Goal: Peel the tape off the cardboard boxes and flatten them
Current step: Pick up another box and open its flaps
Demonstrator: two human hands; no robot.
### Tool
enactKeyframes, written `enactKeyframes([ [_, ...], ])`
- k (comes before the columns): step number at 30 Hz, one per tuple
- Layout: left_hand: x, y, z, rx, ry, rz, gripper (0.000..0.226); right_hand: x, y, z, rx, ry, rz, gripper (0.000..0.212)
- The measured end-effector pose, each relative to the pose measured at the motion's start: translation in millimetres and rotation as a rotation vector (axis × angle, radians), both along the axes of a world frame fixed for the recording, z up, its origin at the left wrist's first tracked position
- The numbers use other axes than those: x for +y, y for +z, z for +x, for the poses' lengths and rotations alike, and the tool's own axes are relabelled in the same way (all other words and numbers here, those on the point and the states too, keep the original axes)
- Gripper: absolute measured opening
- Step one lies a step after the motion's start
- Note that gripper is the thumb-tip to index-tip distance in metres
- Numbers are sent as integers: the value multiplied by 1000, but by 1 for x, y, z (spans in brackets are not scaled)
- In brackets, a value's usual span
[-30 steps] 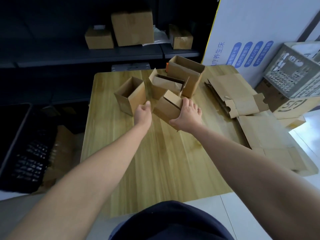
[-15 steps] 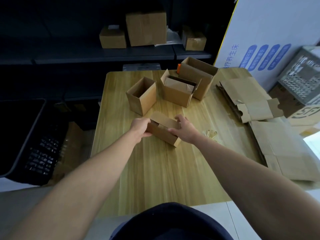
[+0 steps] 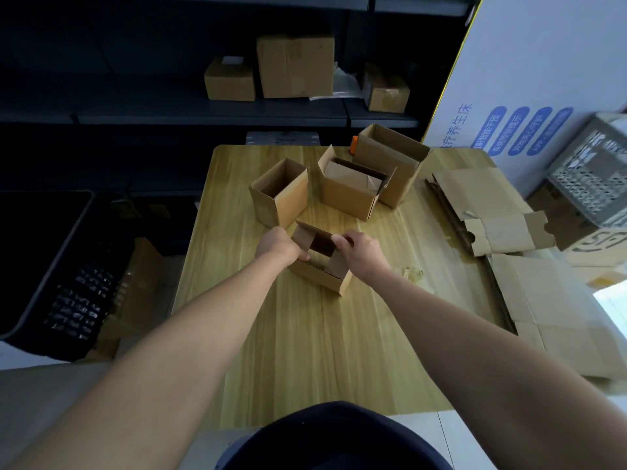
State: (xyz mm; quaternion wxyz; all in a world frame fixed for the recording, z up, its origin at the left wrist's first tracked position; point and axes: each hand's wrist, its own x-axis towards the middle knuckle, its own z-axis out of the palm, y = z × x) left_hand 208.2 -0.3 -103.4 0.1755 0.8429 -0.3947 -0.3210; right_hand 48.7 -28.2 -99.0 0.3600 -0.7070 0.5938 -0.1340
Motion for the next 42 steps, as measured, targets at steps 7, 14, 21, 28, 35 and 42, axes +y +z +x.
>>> enactKeyframes([
  [7,16,-14,-5,61,-24,-232,24,1,-3,6,-80,-280,28,83],
  [14,26,-15,-1,180,79,-469,44,-2,1,21,-12,-398,65,85],
  [21,19,-13,6,486,378,-545,33,-10,5,24,-195,-326,204,61],
  [28,12,-13,7,659,490,-461,47,-2,6,21,-3,-2,233,43],
  [35,10,-7,16,1018,542,-307,76,2,10,13,-47,125,312,56],
  [42,14,-18,20,1086,479,-297,75,2,1,10,-185,81,554,69],
])
